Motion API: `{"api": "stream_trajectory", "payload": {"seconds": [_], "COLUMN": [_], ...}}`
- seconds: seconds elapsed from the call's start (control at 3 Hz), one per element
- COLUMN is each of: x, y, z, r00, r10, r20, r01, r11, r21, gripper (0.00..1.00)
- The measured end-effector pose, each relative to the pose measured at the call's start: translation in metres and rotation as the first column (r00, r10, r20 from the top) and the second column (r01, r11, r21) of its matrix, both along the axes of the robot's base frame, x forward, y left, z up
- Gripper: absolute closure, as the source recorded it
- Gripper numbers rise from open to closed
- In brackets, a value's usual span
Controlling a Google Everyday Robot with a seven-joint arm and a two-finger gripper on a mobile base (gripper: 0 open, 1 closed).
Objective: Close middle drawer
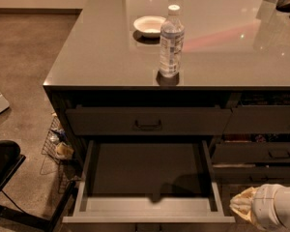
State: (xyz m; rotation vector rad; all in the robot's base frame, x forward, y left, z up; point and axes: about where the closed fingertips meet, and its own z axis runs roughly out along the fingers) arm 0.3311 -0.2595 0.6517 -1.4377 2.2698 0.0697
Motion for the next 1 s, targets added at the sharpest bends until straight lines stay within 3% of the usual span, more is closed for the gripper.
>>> {"api": "stream_trajectory", "payload": {"seconds": [0.33,0.67,1.0], "x": [0.0,-0.007,-0.026], "y": [0.001,0.016,0.043], "z": [0.004,-0.02,-0.1], "r00": [1.0,0.9996,0.9975], "r10": [0.006,0.021,0.021], "r20": [0.004,-0.019,-0.068], "r01": [-0.006,-0.021,-0.01], "r11": [1.0,0.999,0.989], "r21": [0.0,0.035,0.151], "gripper": [0.95,1.0,1.0]}}
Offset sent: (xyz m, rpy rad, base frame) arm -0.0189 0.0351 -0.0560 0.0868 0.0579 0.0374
